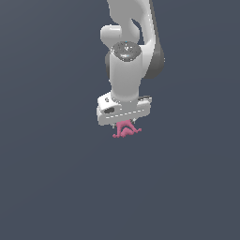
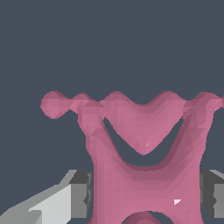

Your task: Pick up the object and move it to a goal position.

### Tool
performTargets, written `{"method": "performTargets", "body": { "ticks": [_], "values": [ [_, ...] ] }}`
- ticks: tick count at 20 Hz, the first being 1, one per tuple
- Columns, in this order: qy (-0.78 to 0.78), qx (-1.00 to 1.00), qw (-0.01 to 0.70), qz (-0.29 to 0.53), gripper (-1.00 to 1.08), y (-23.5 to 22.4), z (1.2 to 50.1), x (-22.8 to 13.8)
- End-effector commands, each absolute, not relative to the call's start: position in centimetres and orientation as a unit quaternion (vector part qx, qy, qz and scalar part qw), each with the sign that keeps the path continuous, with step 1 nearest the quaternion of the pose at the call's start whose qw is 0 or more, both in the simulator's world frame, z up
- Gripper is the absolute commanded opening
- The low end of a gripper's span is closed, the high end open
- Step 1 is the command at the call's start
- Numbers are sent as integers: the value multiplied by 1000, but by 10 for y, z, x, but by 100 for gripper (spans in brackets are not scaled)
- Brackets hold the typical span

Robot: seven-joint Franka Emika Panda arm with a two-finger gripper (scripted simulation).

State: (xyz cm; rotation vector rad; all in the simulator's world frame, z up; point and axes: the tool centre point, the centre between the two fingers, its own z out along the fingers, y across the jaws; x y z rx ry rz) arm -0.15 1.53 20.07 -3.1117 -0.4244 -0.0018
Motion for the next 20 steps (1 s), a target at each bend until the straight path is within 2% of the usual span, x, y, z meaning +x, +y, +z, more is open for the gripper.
{"method": "performTargets", "body": {
  "ticks": [1, 20],
  "values": [
    [-135, -991, 1, 0, -100, 15, 221, 10],
    [-135, -991, 0, 0, -100, 15, 329, 79]
  ]
}}
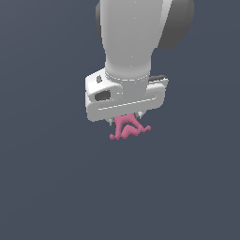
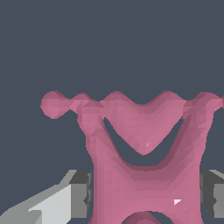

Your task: Pick up the object and move it to a goal position.

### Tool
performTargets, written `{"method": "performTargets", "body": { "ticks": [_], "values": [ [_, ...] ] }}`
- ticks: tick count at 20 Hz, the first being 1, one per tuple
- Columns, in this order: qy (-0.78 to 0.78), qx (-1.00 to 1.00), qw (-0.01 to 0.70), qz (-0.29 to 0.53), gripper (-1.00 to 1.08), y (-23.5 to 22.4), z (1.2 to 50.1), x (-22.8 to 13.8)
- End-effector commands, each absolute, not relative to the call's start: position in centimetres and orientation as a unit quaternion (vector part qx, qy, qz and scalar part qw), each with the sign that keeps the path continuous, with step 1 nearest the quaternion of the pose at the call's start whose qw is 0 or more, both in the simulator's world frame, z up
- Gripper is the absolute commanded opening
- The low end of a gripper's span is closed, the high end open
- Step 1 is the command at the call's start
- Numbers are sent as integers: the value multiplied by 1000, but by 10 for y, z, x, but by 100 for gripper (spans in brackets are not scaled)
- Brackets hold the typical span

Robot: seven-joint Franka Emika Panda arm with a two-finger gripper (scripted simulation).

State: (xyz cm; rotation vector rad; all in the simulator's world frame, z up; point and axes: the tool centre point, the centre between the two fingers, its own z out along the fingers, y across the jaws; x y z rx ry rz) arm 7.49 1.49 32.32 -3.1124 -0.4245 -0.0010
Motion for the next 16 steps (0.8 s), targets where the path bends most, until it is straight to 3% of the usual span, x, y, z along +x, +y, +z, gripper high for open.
{"method": "performTargets", "body": {
  "ticks": [1, 16],
  "values": [
    [-135, -991, 0, 0, -100, 15, 333, 81],
    [-135, -991, 0, 0, -100, 15, 354, 96]
  ]
}}
